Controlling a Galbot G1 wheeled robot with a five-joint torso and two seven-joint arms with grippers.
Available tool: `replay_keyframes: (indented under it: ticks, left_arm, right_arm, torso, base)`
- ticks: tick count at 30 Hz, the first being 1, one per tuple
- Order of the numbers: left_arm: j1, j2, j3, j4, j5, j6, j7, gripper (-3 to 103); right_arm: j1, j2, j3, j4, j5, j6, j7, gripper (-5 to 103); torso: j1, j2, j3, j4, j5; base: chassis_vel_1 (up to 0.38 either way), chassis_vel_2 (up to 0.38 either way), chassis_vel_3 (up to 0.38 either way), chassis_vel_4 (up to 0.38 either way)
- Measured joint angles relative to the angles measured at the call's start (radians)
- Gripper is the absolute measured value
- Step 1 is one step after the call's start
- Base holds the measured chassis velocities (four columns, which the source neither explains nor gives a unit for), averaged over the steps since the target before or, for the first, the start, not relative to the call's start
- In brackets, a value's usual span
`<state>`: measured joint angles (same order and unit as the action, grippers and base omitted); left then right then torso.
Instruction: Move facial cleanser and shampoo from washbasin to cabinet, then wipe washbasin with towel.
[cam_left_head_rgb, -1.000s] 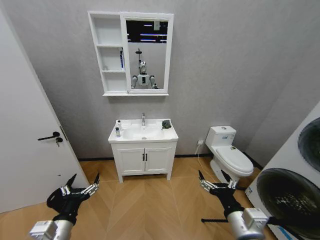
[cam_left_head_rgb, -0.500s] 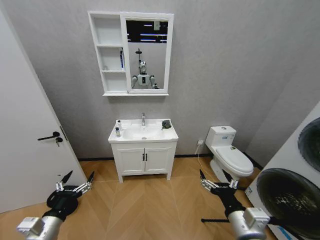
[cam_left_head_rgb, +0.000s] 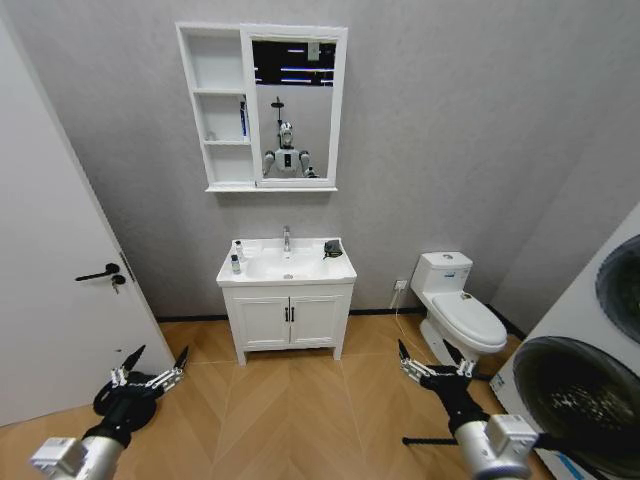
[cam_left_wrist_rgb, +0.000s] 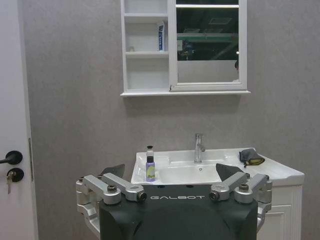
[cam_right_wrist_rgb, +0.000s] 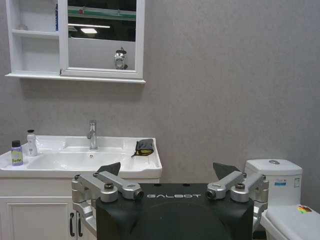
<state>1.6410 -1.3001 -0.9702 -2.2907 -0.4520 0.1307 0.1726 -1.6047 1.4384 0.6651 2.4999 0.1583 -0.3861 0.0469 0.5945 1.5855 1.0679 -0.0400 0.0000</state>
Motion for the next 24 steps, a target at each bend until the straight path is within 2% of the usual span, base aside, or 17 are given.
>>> replay_keyframes:
  ticks: [10,24]
  left_arm:
    - [0.017,-0.019,-0.007,-0.02,0.001,-0.012,-0.009,100]
    - [0.024,-0.027,-0.029,-0.032,-0.019,-0.014,-0.03,100]
  right_arm:
    - [-0.014,0.0,-0.001,0.0,-0.008,0.0,-0.005,100]
    - [-0.047,0.004,-0.004,0.0,-0.019,0.004,-0.006,100]
  torso:
    - [0.0,0.0,0.0,0.0001,0.0]
    - [0.0,0.0,0.0,-0.0003,0.0]
  base:
    - [-0.038,0.042,0.05,-0.046]
    - [-0.216,0.214,0.232,-0.227]
